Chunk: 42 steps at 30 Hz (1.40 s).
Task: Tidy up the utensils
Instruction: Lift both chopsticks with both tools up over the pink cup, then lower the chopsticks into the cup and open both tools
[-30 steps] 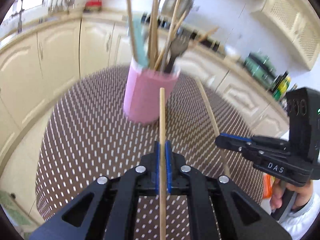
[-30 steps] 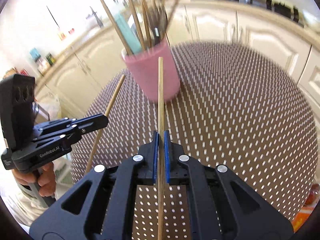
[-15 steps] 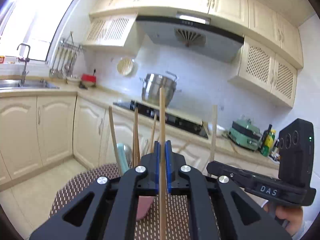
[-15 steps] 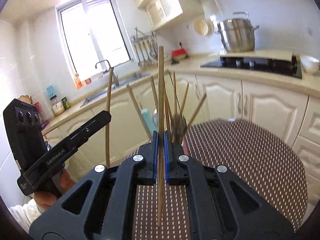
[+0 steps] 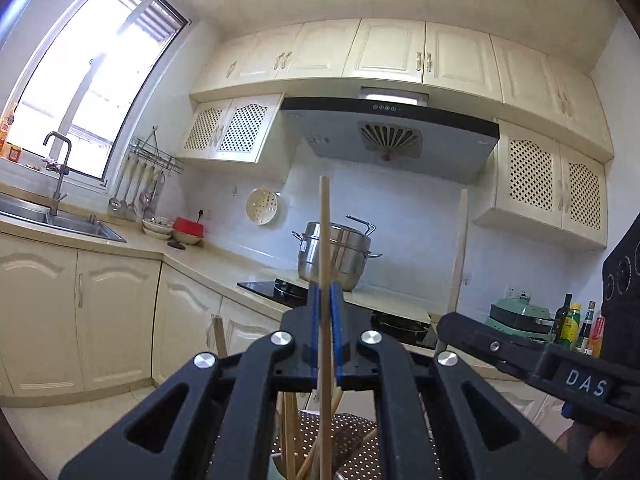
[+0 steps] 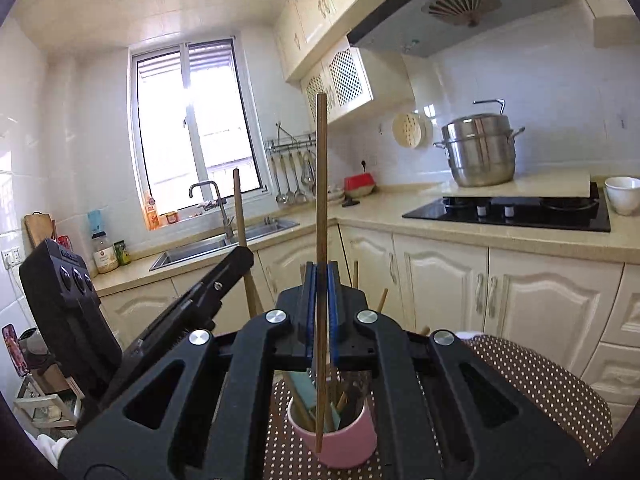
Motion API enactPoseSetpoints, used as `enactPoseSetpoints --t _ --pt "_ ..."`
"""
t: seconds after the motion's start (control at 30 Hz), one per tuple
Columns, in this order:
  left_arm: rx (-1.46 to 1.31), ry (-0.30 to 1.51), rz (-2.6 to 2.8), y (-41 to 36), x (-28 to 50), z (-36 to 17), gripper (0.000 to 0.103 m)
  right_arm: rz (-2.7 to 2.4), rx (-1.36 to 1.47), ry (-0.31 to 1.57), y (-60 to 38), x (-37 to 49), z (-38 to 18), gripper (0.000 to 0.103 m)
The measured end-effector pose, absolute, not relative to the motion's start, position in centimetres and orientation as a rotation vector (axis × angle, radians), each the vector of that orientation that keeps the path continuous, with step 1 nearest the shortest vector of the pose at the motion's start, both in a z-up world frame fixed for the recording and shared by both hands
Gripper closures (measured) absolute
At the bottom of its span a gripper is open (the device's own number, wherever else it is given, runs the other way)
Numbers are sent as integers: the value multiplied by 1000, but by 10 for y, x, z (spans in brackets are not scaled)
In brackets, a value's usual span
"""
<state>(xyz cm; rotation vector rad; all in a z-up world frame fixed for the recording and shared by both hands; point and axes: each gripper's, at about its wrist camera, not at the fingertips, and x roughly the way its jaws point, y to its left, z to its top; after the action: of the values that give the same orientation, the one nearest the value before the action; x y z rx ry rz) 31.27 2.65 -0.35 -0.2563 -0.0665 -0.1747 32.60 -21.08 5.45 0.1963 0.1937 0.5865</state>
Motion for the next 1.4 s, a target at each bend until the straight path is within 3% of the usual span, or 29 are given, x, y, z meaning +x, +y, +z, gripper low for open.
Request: enactPoseSetpoints --t 0.47,1.4 --pt "-206 -29 -154 29 342 -41 98 571 214 186 -200 348 21 97" --pt "-140 174 -180 39 315 -90 97 562 141 296 -181 330 -17 97"
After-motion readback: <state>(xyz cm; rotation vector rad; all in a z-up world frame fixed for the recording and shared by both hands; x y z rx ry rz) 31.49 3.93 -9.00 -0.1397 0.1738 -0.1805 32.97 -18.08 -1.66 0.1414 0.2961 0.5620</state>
